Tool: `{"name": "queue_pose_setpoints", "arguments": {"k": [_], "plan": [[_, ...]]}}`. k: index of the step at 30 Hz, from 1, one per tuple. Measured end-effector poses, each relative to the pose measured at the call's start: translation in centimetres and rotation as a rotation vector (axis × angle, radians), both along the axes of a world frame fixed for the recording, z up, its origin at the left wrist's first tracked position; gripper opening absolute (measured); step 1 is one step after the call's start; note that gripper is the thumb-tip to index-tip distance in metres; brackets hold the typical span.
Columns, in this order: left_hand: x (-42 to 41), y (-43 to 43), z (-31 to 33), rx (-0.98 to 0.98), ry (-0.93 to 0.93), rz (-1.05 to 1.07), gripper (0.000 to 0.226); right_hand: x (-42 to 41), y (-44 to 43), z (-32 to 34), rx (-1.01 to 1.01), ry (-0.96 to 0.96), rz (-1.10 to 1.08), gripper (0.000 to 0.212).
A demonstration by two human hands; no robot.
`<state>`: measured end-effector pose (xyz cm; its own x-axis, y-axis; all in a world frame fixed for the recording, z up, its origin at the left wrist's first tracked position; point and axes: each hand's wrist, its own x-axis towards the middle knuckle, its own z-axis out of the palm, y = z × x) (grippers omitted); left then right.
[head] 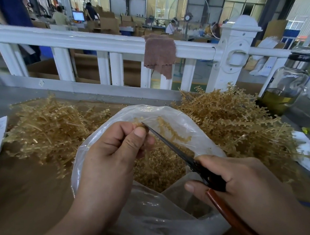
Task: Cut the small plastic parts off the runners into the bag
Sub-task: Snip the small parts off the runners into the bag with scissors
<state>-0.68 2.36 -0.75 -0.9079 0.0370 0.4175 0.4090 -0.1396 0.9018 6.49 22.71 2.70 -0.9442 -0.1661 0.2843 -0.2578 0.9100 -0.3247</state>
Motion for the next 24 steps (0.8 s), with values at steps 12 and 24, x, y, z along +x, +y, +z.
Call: {"name": "queue_pose_setpoints", "arguments": {"k": [12,24], "plan": [[-0.96,-0.17,0.25,0.202,-0.164,-0.040,0.025,-0.31,-0.12,-0.28,0.003,-0.063,0.021,0.049],[-0.59,-0.14,0.54,0.197,-0.153,-0.009,0.013,-0.37,-0.07,-0.23,-0.067,-0.106,0.045,0.054]]}}
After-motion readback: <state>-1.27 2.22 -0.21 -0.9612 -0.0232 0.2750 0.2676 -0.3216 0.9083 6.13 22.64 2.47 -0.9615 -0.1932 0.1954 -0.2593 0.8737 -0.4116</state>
